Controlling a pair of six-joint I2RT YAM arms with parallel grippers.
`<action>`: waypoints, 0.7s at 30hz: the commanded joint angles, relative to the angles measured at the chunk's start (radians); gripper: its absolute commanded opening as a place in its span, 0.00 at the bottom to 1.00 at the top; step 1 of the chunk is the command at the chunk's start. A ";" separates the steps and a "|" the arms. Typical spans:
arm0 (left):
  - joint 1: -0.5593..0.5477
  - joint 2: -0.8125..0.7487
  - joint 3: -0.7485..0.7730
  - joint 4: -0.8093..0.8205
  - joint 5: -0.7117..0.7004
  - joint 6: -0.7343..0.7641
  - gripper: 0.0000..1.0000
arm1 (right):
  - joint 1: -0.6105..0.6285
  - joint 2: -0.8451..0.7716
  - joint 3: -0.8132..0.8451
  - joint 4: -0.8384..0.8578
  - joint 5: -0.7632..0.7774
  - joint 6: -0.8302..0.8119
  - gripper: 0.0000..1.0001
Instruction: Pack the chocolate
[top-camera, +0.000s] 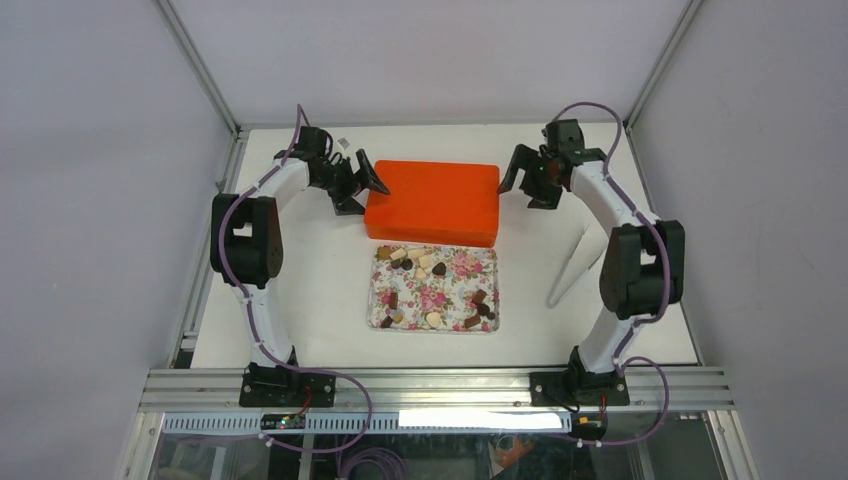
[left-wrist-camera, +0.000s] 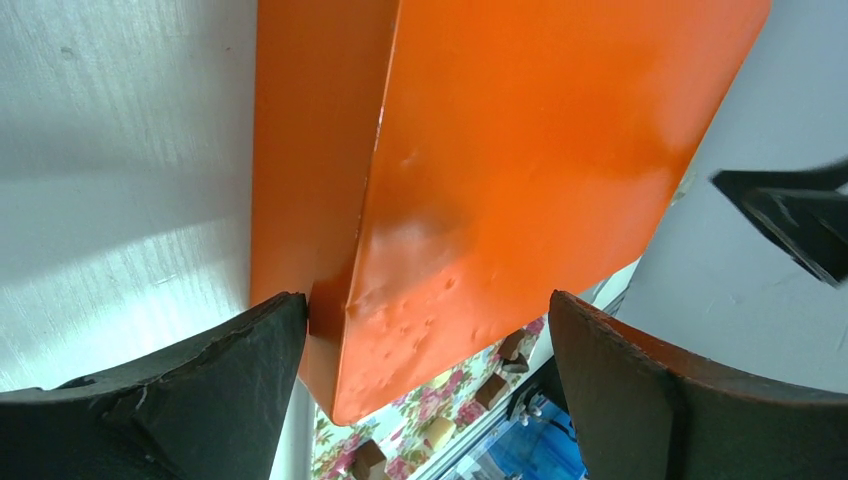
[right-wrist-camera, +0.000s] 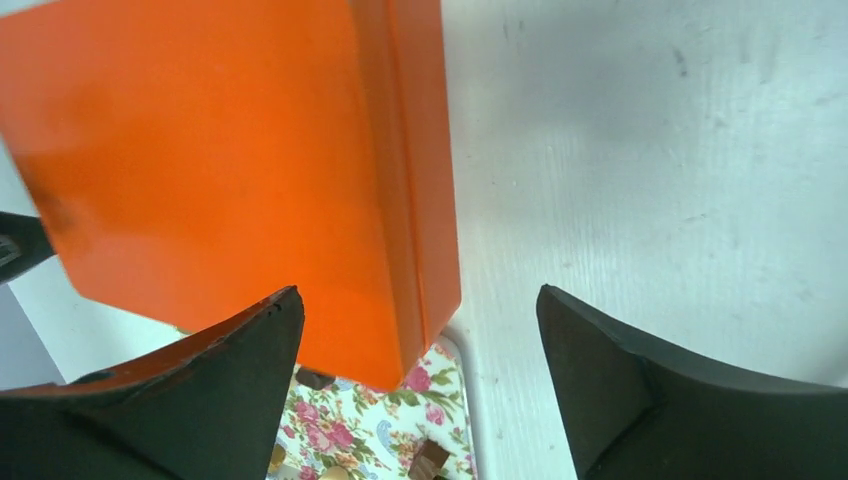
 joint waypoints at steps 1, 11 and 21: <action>-0.013 0.003 0.048 0.010 0.009 0.005 0.94 | 0.055 -0.177 0.019 -0.020 0.133 -0.080 0.78; -0.013 0.009 0.063 0.009 0.015 -0.001 0.94 | 0.224 -0.193 0.079 -0.134 0.318 -0.167 0.00; -0.017 0.019 0.059 0.009 0.021 -0.005 0.94 | 0.234 -0.006 -0.086 0.034 0.336 -0.155 0.00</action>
